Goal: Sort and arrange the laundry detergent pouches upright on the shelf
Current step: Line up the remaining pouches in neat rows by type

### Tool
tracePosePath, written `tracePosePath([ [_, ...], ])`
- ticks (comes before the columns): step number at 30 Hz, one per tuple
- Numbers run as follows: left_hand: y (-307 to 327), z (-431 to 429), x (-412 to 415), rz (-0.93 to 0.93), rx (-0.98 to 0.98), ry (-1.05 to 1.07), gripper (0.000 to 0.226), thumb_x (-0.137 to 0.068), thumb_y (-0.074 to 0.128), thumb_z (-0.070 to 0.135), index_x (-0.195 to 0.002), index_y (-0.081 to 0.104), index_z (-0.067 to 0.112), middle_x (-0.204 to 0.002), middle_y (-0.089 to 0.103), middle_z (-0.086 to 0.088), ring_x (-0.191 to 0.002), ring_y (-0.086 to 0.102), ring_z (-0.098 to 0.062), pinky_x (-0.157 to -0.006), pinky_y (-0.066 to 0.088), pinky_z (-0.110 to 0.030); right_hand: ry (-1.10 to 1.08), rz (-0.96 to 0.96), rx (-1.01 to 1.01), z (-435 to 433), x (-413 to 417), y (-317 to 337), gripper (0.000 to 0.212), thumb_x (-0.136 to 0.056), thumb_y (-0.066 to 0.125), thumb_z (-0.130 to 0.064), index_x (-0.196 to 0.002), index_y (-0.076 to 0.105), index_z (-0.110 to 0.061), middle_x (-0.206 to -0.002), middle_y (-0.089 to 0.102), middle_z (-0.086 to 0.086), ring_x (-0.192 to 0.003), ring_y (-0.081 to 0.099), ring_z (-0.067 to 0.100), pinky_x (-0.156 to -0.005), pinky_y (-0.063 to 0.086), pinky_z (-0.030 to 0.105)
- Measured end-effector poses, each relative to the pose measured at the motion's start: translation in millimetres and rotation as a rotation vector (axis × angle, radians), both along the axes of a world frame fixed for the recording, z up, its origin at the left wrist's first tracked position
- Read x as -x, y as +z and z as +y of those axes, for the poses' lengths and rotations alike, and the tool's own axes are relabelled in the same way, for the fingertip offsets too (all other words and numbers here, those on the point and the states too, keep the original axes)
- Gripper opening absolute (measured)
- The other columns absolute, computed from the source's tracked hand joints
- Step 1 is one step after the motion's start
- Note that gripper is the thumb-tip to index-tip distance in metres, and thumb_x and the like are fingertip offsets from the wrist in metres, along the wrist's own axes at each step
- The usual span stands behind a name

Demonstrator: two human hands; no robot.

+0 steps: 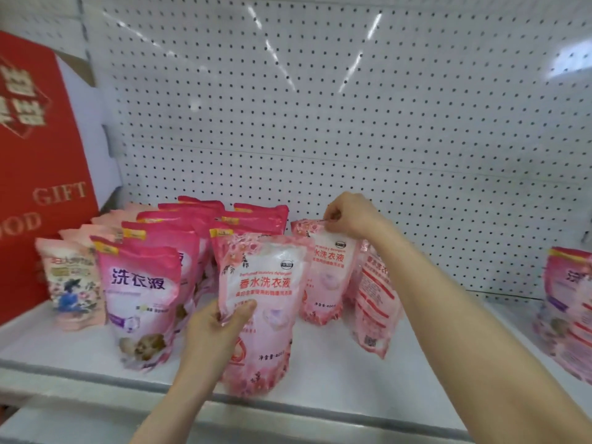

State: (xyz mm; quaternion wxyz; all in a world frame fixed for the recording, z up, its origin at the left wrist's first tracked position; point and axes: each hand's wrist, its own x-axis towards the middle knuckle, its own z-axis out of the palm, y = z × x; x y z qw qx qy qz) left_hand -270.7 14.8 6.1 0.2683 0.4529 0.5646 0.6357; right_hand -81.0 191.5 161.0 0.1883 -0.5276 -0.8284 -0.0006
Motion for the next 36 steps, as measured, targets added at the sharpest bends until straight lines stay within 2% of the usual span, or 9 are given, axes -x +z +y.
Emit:
tracePosePath([
  [5, 6, 14, 1, -0.032, 0.012, -0.023, 0.012, -0.083, 0.072, 0.020, -0.093, 0.075, 0.026, -0.084, 0.076, 0.010, -0.080, 0.073, -0.011, -0.072, 0.056, -0.034, -0.078, -0.110, 0.004, 56, 20, -3, 0.020, -0.091, 0.063, -0.011, -0.102, 0.075, -0.021, -0.097, 0.073, 0.002, -0.084, 0.067, 0.021, -0.075, 0.055, 0.034],
  [10, 8, 19, 4, -0.012, 0.062, -0.039, 0.035, -0.064, 0.071, 0.051, -0.093, 0.077, 0.032, -0.088, 0.076, 0.013, -0.083, 0.072, -0.005, -0.077, 0.056, -0.038, -0.151, -0.168, -0.039, 89, 30, -8, 0.027, -0.087, 0.059, -0.001, -0.096, 0.076, -0.019, -0.091, 0.073, 0.001, -0.080, 0.067, 0.023, -0.066, 0.052, 0.030],
  [14, 7, 22, 2, 0.006, 0.058, -0.036, 0.011, -0.081, 0.076, 0.030, -0.092, 0.075, 0.030, -0.086, 0.076, 0.014, -0.081, 0.071, -0.001, -0.074, 0.055, -0.032, -0.182, -0.182, -0.069, 98, 28, -10, 0.032, -0.085, 0.057, 0.003, -0.098, 0.075, -0.019, -0.088, 0.070, 0.001, -0.077, 0.066, 0.023, -0.065, 0.051, 0.031],
  [18, 4, 27, 0, -0.009, 0.066, -0.054, 0.013, -0.082, 0.072, 0.017, -0.092, 0.076, 0.025, -0.084, 0.076, 0.011, -0.079, 0.071, -0.003, -0.068, 0.053, -0.023, -0.168, -0.182, -0.033, 97, 23, -6, 0.031, -0.090, 0.060, -0.004, -0.104, 0.075, -0.027, -0.098, 0.071, 0.002, -0.085, 0.067, 0.024, -0.068, 0.046, 0.031],
  [23, 2, 31, -8, -0.046, 0.063, -0.059, 0.009, -0.084, 0.070, 0.012, -0.087, 0.076, 0.019, -0.079, 0.076, -0.003, -0.069, 0.070, -0.021, -0.059, 0.055, -0.034, -0.138, -0.020, -0.071, 68, 11, -4, 0.032, -0.096, 0.053, -0.011, -0.118, 0.070, -0.028, -0.116, 0.071, 0.002, -0.100, 0.068, 0.025, -0.078, 0.053, 0.033],
  [27, 2, 31, -17, -0.083, 0.036, -0.103, 0.014, -0.086, 0.069, 0.011, -0.094, 0.075, 0.021, -0.084, 0.077, -0.001, -0.075, 0.070, -0.033, -0.069, 0.057, -0.046, 0.206, 0.417, 0.130, -21, -12, 3, 0.023, -0.098, 0.056, -0.037, -0.103, 0.076, -0.026, -0.093, 0.077, -0.008, -0.091, 0.071, 0.012, -0.081, 0.053, 0.029],
  [29, 1, 34, -23, -0.094, 0.011, -0.122, 0.013, -0.086, 0.069, 0.012, -0.093, 0.075, 0.021, -0.085, 0.076, -0.004, -0.075, 0.069, -0.035, -0.072, 0.056, -0.048, 0.356, 0.382, 0.280, -63, -17, -5, 0.028, -0.092, 0.057, -0.052, -0.096, 0.077, -0.033, -0.089, 0.076, -0.002, -0.081, 0.070, 0.016, -0.076, 0.053, 0.030],
  [32, -2, 41, -37, -0.118, -0.008, -0.154, 0.010, -0.082, 0.075, 0.020, -0.092, 0.076, 0.021, -0.085, 0.075, -0.015, -0.076, 0.069, -0.037, -0.070, 0.055, -0.056, 0.391, 0.317, 0.166, -80, -19, -30, 0.028, -0.086, 0.069, -0.048, -0.075, 0.071, -0.022, -0.074, 0.070, 0.006, -0.062, 0.059, 0.012, -0.061, 0.046, 0.029],
  [36, 1, 41, -53, 0.037, -0.080, -0.202, 0.026, -0.084, 0.072, 0.014, -0.105, 0.068, 0.029, -0.098, 0.075, 0.009, -0.094, 0.071, -0.015, -0.081, 0.059, -0.040, 0.290, 0.362, 0.086, -69, -34, -39, 0.045, -0.089, 0.071, -0.035, -0.058, 0.049, -0.010, -0.054, 0.048, 0.007, -0.048, 0.040, 0.017, -0.049, 0.033, 0.028],
])
